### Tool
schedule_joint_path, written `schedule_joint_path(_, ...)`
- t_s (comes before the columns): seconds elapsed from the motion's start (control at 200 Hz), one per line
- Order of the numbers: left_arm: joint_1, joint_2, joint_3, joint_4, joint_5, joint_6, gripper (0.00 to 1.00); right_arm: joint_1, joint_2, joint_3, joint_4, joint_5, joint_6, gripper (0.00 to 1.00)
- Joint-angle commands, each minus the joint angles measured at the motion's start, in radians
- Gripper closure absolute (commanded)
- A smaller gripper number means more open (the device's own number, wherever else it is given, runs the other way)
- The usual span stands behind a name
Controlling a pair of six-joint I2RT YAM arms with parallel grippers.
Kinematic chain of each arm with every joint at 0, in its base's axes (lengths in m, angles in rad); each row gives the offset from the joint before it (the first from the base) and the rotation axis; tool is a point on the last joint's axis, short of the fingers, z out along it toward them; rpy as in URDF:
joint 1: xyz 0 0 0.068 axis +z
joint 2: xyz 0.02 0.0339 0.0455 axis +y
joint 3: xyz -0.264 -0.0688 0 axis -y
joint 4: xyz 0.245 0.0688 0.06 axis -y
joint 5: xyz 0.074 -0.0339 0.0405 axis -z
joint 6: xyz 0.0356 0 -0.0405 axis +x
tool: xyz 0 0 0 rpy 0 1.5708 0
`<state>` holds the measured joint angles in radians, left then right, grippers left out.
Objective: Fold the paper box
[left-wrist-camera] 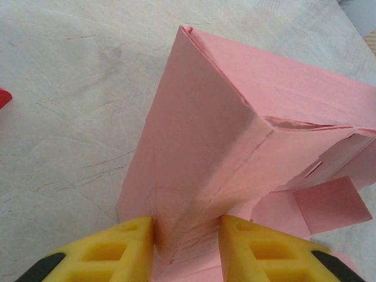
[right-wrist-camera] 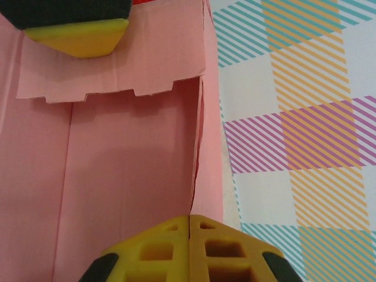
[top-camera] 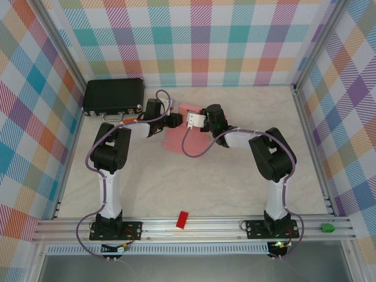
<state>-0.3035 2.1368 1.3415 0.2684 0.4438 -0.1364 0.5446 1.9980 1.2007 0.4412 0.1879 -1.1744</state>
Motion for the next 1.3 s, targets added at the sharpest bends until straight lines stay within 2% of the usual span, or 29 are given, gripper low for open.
schedule_joint_path(0.0,-0.022,0.003,0.001,-0.051,-0.022,0.027,0.69,0.025,-0.031,0.014,-0.077,-0.08,0.014,0.96)
schedule_joint_path(0.31,-0.022,-0.01,-0.009,-0.071,-0.044,0.035,0.68,0.024,-0.057,0.021,-0.145,-0.121,0.028,0.96)
schedule_joint_path(0.64,-0.026,-0.003,0.002,-0.014,-0.046,-0.007,0.7,0.026,-0.065,0.005,-0.171,-0.128,0.039,0.96)
schedule_joint_path(0.965,-0.036,-0.008,-0.033,0.129,-0.006,-0.04,0.83,0.028,-0.056,0.019,-0.191,-0.124,0.056,0.95)
schedule_joint_path(1.295,-0.051,-0.028,-0.066,0.177,0.003,-0.007,0.97,0.028,-0.053,0.045,-0.199,-0.11,0.074,0.92)
